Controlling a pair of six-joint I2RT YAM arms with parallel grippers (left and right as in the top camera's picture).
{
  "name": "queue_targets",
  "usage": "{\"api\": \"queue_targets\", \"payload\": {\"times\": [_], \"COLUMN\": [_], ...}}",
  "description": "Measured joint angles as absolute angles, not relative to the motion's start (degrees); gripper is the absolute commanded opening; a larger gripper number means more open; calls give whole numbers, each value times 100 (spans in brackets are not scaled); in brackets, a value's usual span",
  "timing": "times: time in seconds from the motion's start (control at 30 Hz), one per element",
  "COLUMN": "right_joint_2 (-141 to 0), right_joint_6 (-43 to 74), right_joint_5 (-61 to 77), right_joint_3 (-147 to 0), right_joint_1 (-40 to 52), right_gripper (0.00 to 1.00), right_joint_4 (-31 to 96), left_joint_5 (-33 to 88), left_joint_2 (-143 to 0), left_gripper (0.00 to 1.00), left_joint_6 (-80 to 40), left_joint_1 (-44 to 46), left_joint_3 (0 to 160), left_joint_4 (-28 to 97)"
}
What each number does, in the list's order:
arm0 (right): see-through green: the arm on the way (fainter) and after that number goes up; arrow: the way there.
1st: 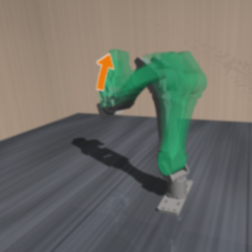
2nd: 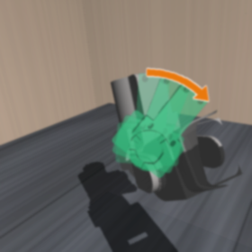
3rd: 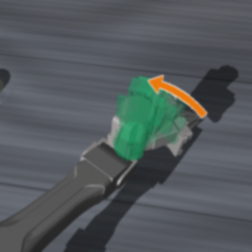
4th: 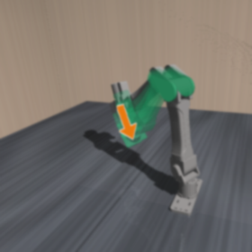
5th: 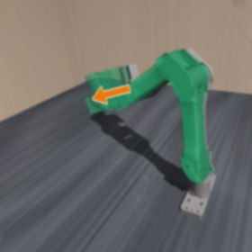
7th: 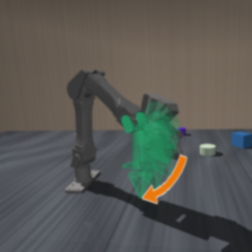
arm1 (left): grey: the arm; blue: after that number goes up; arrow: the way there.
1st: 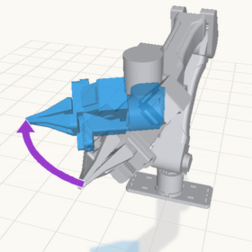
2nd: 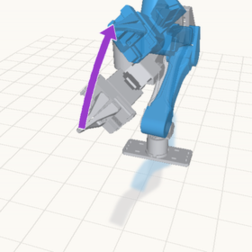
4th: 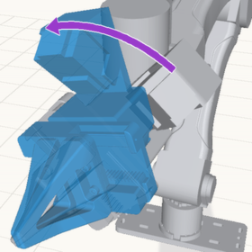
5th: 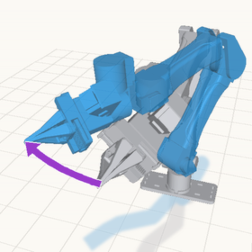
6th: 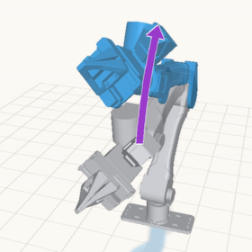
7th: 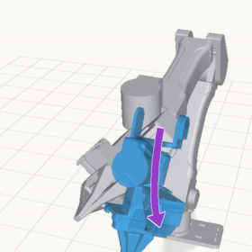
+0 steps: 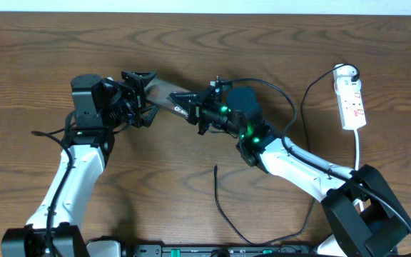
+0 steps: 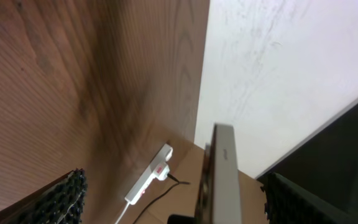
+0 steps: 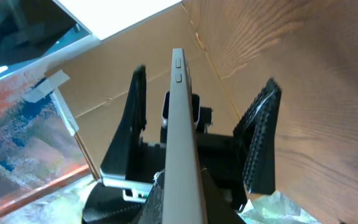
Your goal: Plug charger to phone and switch on socket
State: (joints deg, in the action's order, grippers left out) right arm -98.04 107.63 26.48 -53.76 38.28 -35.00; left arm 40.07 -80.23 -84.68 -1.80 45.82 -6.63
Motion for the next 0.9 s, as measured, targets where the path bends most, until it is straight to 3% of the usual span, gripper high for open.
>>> {"api": "queue_targets", "payload": {"times": [0.3,0.43,0.5,0.6,0.9], "right_joint_2": [-9804,-9804,-9804,-9804,-9804], "right_joint_6": [10781,10781,10781,10781,10781], "right_joint_5": [2547,2521,2521,2517,2517], "right_joint_3": [-5376,-5376,-5376,-5376,-5376], "right_joint_1": [3865,3865,3865,3868,3868], "right_gripper": [2,2,1,2,2], "right_joint_4": [-3496,-3496,-3494,-3494,-3496], "left_joint_5": [4010,4010,4012,4007,4010], "left_joint_2": [-8128,-8128,-8128,-8128,-8128], "left_gripper": [83,75,60,49,41], "left_joint_6": [-8473,-8484,-8512,-8527,-8508], "left_joint_1": [-56,-30,-25,-25,-25], "left_joint_3": [4576,4576,4576,4571,4567], "left_joint_4": [-1070,-1094,-1094,-1094,-1094]}}
